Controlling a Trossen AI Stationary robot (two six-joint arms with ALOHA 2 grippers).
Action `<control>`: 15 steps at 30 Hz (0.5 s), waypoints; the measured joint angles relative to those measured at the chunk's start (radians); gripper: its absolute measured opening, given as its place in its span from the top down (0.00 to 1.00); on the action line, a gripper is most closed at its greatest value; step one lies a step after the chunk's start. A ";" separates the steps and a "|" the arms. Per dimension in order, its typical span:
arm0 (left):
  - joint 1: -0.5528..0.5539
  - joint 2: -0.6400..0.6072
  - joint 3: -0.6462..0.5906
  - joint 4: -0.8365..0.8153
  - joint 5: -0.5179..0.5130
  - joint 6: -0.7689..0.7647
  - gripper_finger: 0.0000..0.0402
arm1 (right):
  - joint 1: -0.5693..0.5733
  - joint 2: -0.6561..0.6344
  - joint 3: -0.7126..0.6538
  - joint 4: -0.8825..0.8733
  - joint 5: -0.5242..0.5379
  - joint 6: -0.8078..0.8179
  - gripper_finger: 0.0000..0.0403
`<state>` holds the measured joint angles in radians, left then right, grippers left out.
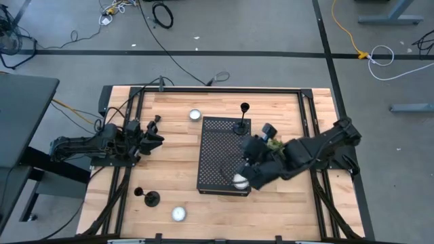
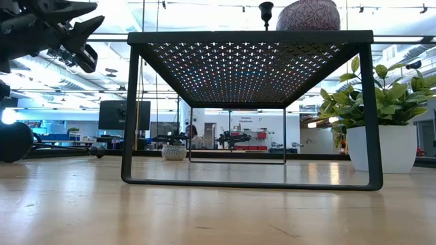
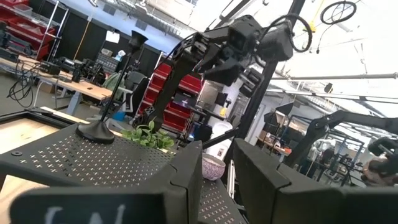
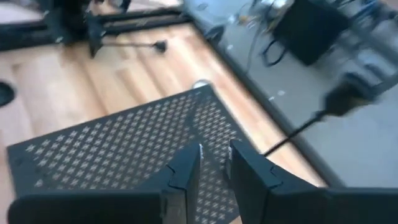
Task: Pick & Place candle stick holders
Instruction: Put the top black candle holder on the shelf aligned with the other black candle holder
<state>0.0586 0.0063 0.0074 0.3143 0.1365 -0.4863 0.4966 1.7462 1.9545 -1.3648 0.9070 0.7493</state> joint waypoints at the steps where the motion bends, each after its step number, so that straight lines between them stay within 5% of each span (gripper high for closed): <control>1: 0.000 0.000 0.000 -0.004 0.000 0.000 0.77 | 0.015 0.000 0.000 -0.017 0.030 0.025 0.79; 8: 0.000 0.000 0.011 -0.058 -0.053 -0.101 0.77 | 0.109 -0.002 0.000 -0.142 0.143 0.202 0.79; 15: 0.000 0.032 0.296 -0.697 -0.305 -0.138 0.79 | 0.171 -0.003 -0.120 -0.153 0.151 0.324 0.79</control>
<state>0.0586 0.0379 0.3031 -0.3824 -0.1681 -0.6240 0.6676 1.7437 1.8342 -1.5182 1.0583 1.0734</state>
